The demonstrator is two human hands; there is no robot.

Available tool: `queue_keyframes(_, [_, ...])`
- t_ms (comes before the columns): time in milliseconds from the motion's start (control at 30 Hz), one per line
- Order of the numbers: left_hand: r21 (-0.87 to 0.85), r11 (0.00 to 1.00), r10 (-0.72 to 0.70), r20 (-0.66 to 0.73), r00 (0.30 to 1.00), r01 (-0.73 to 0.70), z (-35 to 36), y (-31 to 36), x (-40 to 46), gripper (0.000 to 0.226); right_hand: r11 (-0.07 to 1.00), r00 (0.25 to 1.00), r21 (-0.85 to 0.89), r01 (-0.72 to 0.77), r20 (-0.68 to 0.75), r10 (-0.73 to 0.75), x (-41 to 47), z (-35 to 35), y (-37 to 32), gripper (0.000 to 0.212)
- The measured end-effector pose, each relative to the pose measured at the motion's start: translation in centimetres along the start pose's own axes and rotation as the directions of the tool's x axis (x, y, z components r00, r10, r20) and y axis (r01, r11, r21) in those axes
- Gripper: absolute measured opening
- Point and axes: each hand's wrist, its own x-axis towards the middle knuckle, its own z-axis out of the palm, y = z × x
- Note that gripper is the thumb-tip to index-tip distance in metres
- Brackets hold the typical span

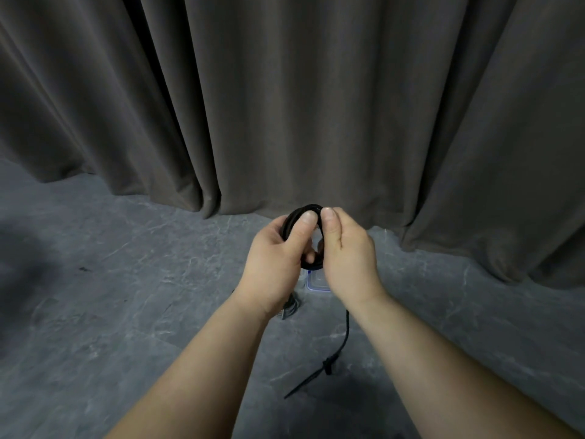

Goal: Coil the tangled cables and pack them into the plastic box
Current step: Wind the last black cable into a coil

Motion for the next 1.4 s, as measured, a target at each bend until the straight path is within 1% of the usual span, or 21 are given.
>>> queue_keyframes(100, [0.082, 0.996, 0.038, -0.029, 0.999, -0.035, -0.1, -0.2, -0.3, 0.022, 1.000, 1.000, 0.018, -0.003, -0.022, 0.004, 0.1, 0.1, 0.1, 0.036])
queue_keyframes(200, [0.100, 0.994, 0.035, -0.030, 0.999, -0.032, 0.1, -0.3, -0.5, 0.031, 0.997, 0.998, 0.060, -0.049, -0.036, 0.051, 0.2, 0.1, 0.4, 0.037])
queue_keyframes(333, [0.169, 0.983, 0.059, 0.056, 0.997, -0.068, -0.2, -0.6, -0.3, 0.052, 0.997, 0.995, 0.053, -0.064, -0.073, 0.068, 0.7, 0.1, 0.9, 0.034])
queue_keyframes(367, [0.153, 0.986, 0.058, 0.085, 0.995, -0.071, -0.2, -0.4, -0.3, 0.052, 0.997, 0.994, 0.057, -0.060, -0.083, 0.065, 0.8, 0.1, 1.0, 0.034])
queue_keyframes(433, [0.030, 0.999, 0.039, 0.107, 0.994, -0.042, -0.1, 0.0, -0.4, 0.035, 0.998, 0.994, 0.045, -0.045, -0.097, 0.049, 0.8, 0.0, 1.2, 0.034])
queue_keyframes(467, [-0.051, 0.999, 0.010, 0.092, 0.996, -0.005, 0.1, 0.1, -0.4, 0.026, 0.999, 0.994, 0.015, -0.038, -0.099, 0.039, 0.9, 0.0, 1.1, 0.034])
queue_keyframes(500, [-0.122, 0.992, -0.031, 0.067, 0.997, 0.039, 0.2, 0.2, -0.3, 0.022, 0.999, 0.995, -0.011, -0.035, -0.099, 0.034, 0.9, -0.1, 1.1, 0.033])
queue_keyframes(567, [-0.240, 0.965, -0.097, 0.047, 0.994, 0.105, 0.2, 0.3, -0.1, 0.021, 0.999, 0.995, -0.013, -0.046, -0.095, 0.045, 0.9, -0.1, 1.0, 0.035])
queue_keyframes(633, [-0.324, 0.936, -0.120, 0.077, 0.990, 0.139, 0.2, 0.5, 0.0, 0.021, 0.997, 0.994, 0.033, -0.067, -0.086, 0.069, 0.9, 0.0, 1.0, 0.037])
queue_keyframes(700, [-0.384, 0.909, -0.129, 0.112, 0.985, 0.162, 0.1, 0.7, 0.0, 0.021, 0.993, 0.994, 0.094, -0.076, -0.073, 0.083, 0.9, 0.0, 1.0, 0.038])
queue_keyframes(767, [-0.416, 0.889, -0.144, 0.137, 0.980, 0.189, 0.0, 0.9, 0.0, 0.021, 0.991, 0.995, 0.116, -0.070, -0.068, 0.078, 1.1, 0.1, 1.0, 0.037])
queue_keyframes(900, [-0.422, 0.871, -0.207, 0.146, 0.967, 0.250, -0.2, 1.3, 0.0, 0.018, 0.991, 0.996, 0.115, -0.065, -0.053, 0.072, 1.1, 0.1, 1.2, 0.035])
queue_keyframes(967, [-0.412, 0.874, -0.199, 0.180, 0.963, 0.258, -0.3, 1.4, -0.1, 0.018, 0.995, 0.998, 0.086, -0.043, -0.049, 0.047, 1.0, 0.0, 1.1, 0.034])
queue_keyframes(1033, [-0.387, 0.889, -0.175, 0.202, 0.964, 0.243, -0.3, 1.4, -0.1, 0.012, 0.997, 0.998, 0.067, -0.026, -0.053, 0.029, 0.9, -0.1, 1.1, 0.034])
queue_keyframes(1067, [-0.377, 0.894, -0.177, 0.194, 0.965, 0.240, -0.2, 1.4, -0.1, 0.008, 0.998, 0.998, 0.061, -0.025, -0.054, 0.028, 0.9, -0.1, 1.2, 0.035])
queue_keyframes(1167, [-0.365, 0.895, -0.222, 0.135, 0.966, 0.257, -0.1, 1.5, 0.1, 0.013, 0.998, 0.997, 0.053, -0.024, -0.073, 0.028, 0.9, -0.1, 1.4, 0.034])
queue_keyframes(1233, [-0.364, 0.890, -0.245, 0.124, 0.961, 0.274, -0.1, 1.6, 0.1, 0.010, 0.998, 0.995, 0.066, 0.001, -0.099, 0.006, 1.0, -0.2, 1.4, 0.032])
queue_keyframes(1300, [-0.295, 0.905, -0.277, 0.142, 0.950, 0.308, -0.4, 1.7, 0.1, 0.012, 0.997, 0.994, 0.071, 0.017, -0.113, -0.009, 1.0, -0.3, 1.3, 0.032])
queue_keyframes(1400, [-0.187, 0.914, -0.319, 0.213, 0.923, 0.359, -1.0, 1.9, 0.1, 0.016, 0.995, 0.996, 0.098, 0.003, -0.094, 0.006, 0.8, -0.3, 1.3, 0.034])
